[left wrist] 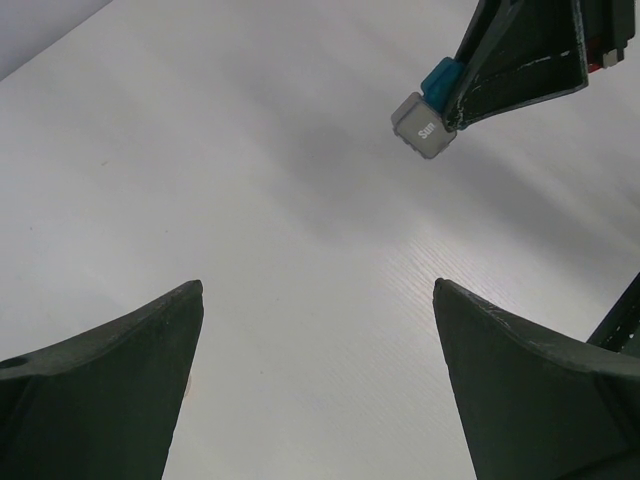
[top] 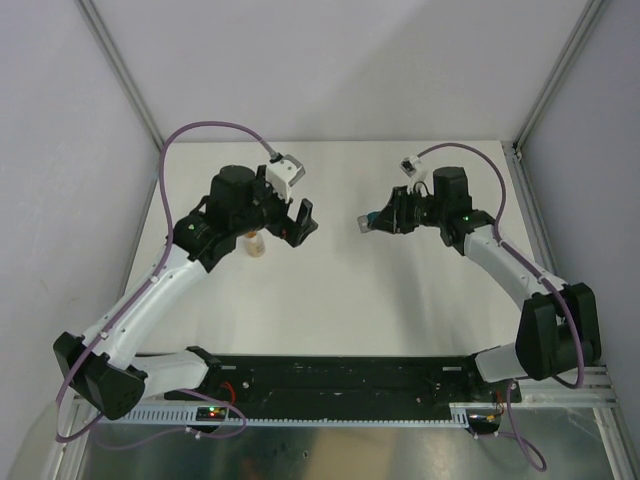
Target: Sort the pills into containers
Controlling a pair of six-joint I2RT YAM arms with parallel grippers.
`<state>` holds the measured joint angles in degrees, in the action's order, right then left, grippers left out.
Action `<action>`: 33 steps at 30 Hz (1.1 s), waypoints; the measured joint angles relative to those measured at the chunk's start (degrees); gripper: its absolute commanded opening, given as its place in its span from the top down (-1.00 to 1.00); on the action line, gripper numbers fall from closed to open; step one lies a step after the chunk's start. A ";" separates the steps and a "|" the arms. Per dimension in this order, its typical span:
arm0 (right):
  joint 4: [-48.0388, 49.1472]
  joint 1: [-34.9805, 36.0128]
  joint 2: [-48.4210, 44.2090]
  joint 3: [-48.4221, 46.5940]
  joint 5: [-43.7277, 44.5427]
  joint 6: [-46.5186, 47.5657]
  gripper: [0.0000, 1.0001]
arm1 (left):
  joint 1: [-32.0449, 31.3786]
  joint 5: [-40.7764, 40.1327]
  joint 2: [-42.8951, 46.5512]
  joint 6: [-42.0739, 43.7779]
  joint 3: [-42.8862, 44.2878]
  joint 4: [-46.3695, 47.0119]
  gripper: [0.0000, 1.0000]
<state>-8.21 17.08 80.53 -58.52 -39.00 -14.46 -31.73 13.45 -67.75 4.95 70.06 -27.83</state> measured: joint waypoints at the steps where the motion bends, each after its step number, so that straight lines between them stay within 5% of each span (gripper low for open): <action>1: 0.48 0.11 0.46 0.02 0.09 -0.17 0.95 | 0.00 0.00 -0.11 0.00 0.00 0.04 -0.99; 33: 5.64 -2.34 20.35 0.55 -0.90 -8.07 0.73 | 0.00 0.26 -0.61 -0.02 -2.03 0.83 -0.99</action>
<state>-2.57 14.74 100.88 -57.98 -39.90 -22.52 -31.73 13.72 -68.36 4.93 68.03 -27.00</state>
